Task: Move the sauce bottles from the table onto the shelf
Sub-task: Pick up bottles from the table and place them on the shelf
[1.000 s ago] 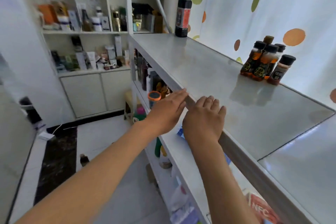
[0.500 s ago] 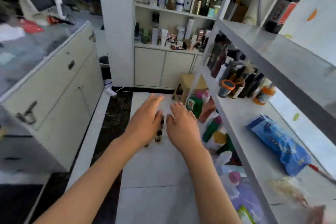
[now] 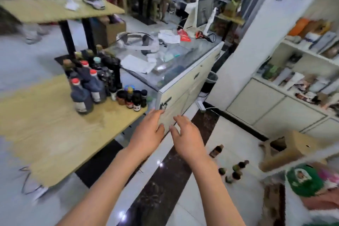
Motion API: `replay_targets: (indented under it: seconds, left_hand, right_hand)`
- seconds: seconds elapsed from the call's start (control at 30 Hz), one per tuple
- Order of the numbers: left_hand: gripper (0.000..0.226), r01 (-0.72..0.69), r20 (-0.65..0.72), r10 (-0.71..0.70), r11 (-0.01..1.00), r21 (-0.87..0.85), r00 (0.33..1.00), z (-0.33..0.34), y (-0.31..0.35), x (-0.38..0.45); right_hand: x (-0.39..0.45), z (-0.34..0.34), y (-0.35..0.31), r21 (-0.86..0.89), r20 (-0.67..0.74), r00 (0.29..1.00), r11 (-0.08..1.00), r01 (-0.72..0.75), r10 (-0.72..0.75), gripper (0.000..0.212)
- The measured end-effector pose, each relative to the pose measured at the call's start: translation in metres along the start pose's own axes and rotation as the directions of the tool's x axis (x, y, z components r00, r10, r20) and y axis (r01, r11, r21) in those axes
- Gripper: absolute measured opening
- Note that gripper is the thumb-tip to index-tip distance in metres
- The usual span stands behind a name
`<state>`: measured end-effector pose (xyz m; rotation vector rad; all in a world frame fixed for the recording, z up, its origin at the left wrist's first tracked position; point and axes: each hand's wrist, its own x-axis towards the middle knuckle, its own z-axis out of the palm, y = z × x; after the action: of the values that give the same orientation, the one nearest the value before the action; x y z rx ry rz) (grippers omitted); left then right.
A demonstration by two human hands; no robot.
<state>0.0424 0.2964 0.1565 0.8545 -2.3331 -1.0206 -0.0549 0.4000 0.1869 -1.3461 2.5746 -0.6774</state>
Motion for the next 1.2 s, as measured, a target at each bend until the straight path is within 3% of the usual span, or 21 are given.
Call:
replay_targets:
  seconds: [0.23, 0.3, 0.57, 0.8, 0.97, 1.2]
  left_hand:
    - [0.047, 0.149, -0.104, -0.149, 0.989, -0.003, 0.983, -0.068, -0.086, 0.005]
    - [0.046, 0.193, -0.104, -0.192, 0.981, -0.007, 0.976, -0.075, -0.103, 0.006]
    - [0.041, 0.293, -0.121, -0.298, 0.954, -0.059, 0.947, -0.074, -0.145, 0.046]
    - [0.039, 0.322, -0.052, -0.323, 0.947, -0.017, 0.945, -0.052, -0.173, 0.156]
    - [0.043, 0.396, 0.030, -0.397, 0.918, 0.027, 0.917, -0.033, -0.201, 0.223]
    - [0.075, 0.420, 0.168, -0.430, 0.903, 0.089, 0.887, -0.002, -0.240, 0.292]
  right_hand:
    - [0.053, 0.071, -0.071, 0.063, 0.131, 0.988, 0.995, 0.078, -0.085, 0.032]
    - [0.066, 0.088, -0.079, 0.091, 0.166, 0.983, 0.994, 0.065, -0.079, 0.039]
    - [0.116, 0.138, -0.080, 0.302, 0.191, 0.970, 0.932, -0.201, 0.148, 0.040]
    - [0.200, 0.180, -0.057, 0.435, 0.155, 0.915, 0.805, -0.402, 0.373, 0.033]
    - [0.262, 0.212, -0.038, 0.492, 0.213, 0.883, 0.734, -0.467, 0.418, 0.036]
    - [0.313, 0.256, -0.019, 0.368, 0.297, 0.863, 0.786, -0.497, 0.408, 0.044]
